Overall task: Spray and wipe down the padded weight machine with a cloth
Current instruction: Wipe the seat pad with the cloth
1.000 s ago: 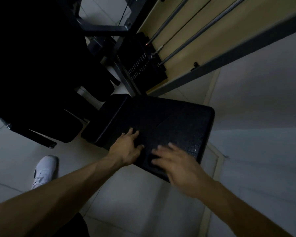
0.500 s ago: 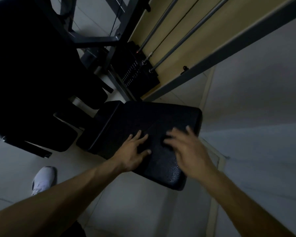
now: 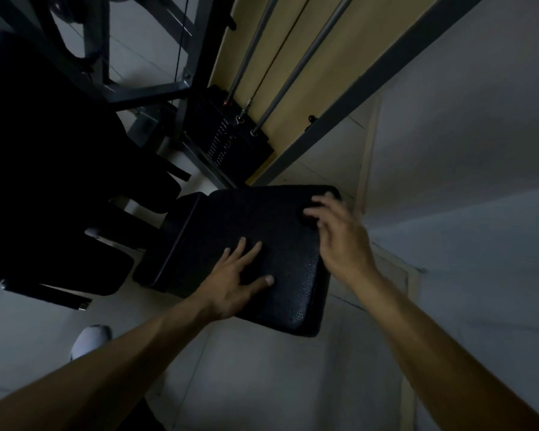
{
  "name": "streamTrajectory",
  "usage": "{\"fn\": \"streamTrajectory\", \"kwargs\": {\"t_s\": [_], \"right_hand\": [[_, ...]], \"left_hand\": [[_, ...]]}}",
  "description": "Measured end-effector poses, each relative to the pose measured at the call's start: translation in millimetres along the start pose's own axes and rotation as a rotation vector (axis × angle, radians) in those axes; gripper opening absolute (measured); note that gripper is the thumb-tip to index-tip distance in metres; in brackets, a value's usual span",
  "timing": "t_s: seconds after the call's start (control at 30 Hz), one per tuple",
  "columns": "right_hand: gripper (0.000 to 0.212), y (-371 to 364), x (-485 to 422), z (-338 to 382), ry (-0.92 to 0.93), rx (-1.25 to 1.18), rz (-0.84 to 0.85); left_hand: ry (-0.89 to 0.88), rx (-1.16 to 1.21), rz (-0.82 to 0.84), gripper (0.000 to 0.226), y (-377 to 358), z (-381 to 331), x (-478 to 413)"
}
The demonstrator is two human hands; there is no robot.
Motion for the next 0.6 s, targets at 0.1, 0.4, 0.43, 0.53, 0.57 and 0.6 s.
{"fn": "streamTrajectory", "kwargs": {"t_s": [0.1, 0.4, 0.43, 0.53, 0.57, 0.6], "right_hand": [[0.043, -3.8, 82.3, 30.6, 0.143, -0.003, 0.030], [0.037, -0.9, 95.6, 20.0, 0.225, -0.067, -0.041], [0.039, -0.6, 75.1, 11.5, 0.106, -0.133, -0.087], [0.039, -1.7, 32.5, 3.0, -0.179, -0.360, -0.201], [0.038, -2.8, 30.1, 4.7, -0.256, -0.436, -0.252], [0.038, -4.0, 34.9, 8.6, -0.336, -0.507, -0.293]], "left_hand": [[0.014, -0.010, 0.012, 0.086, 4.0, -1.4, -0.8], [-0.032, -0.147, -0.008, 0.074, -4.7, -44.6, 4.2], [-0.077, -0.173, -0.002, 0.072, -6.2, -52.5, 6.8], [-0.172, -0.298, 0.026, 0.072, -12.3, -70.0, 12.2], [-0.176, -0.327, 0.036, 0.073, -14.0, -76.8, 13.4], [-0.192, -0.364, 0.047, 0.074, -15.0, -80.7, 13.6]]}}
Point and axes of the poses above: each hand's wrist, its own x-axis away from the middle knuckle, its own y-axis out of the back of the hand, z = x × y, the point moved 4 cm from there along -x, towards the middle knuckle, and after that the axes turned 7 degrees about x, right-handed, at the moved point
